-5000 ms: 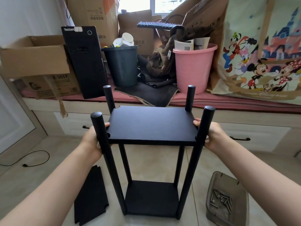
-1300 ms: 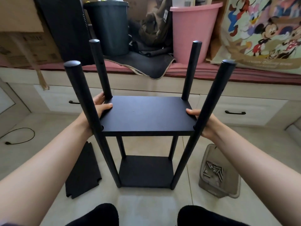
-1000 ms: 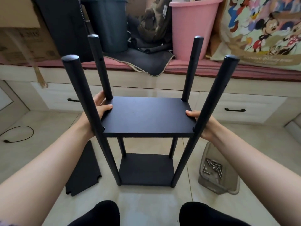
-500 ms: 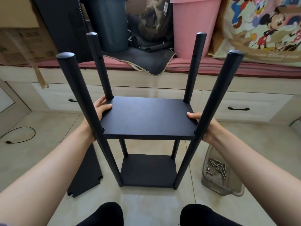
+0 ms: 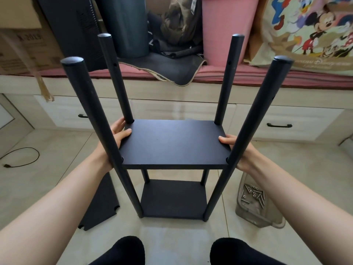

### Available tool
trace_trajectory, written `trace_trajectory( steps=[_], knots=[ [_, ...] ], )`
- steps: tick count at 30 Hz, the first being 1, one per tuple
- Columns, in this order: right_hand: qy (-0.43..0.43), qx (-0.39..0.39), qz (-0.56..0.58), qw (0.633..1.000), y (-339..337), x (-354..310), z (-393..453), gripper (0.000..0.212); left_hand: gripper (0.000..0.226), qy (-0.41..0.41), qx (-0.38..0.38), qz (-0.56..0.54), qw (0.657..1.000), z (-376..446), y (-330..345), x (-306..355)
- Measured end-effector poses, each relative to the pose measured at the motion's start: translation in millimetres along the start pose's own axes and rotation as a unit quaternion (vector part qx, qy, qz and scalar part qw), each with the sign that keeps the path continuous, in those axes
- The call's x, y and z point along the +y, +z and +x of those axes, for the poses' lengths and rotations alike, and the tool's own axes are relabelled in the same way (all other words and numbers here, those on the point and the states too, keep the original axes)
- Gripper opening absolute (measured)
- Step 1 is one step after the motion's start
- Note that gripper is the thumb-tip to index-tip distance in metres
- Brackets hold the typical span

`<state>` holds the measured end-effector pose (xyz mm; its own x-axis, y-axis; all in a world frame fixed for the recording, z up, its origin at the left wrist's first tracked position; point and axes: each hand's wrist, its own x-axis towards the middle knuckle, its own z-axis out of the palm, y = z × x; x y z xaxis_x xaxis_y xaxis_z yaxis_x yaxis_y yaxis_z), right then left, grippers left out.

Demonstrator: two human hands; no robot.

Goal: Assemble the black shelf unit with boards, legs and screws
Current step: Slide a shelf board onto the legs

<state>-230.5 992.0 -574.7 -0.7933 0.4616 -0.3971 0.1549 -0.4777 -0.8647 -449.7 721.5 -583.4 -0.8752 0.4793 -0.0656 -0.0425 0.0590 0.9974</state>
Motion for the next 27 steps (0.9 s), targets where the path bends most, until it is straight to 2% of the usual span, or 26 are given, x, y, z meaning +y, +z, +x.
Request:
trace_trajectory(
  steps=[3, 6, 11, 15, 27],
  knots=[
    [0.011, 0.02, 0.005, 1.0, -0.9, 6.8, 0.9, 0.036, 0.054, -0.002, -0.008, -0.002, 1.0, -0.1, 0.0, -3.3],
    [0.015, 0.036, 0.002, 0.999, -1.9, 9.2, 2.3, 0.041, 0.05, -0.009, -0.013, -0.008, 1.0, 1.0, -1.7, -8.2],
    [0.02, 0.031, 0.004, 0.999, -2.1, 11.6, 2.5, 0.031, 0.042, -0.037, -0.034, -0.026, 0.998, -1.2, -5.4, -19.3],
    [0.021, 0.037, 0.007, 0.999, -3.6, 15.9, 4.8, 0.03, 0.04, -0.042, -0.037, -0.031, 0.998, -1.1, -6.5, -25.7],
    [0.023, 0.047, 0.007, 0.999, -7.4, 26.7, 8.2, 0.036, 0.054, -0.024, -0.036, -0.043, 0.998, -1.5, -8.5, -36.1]
  ],
)
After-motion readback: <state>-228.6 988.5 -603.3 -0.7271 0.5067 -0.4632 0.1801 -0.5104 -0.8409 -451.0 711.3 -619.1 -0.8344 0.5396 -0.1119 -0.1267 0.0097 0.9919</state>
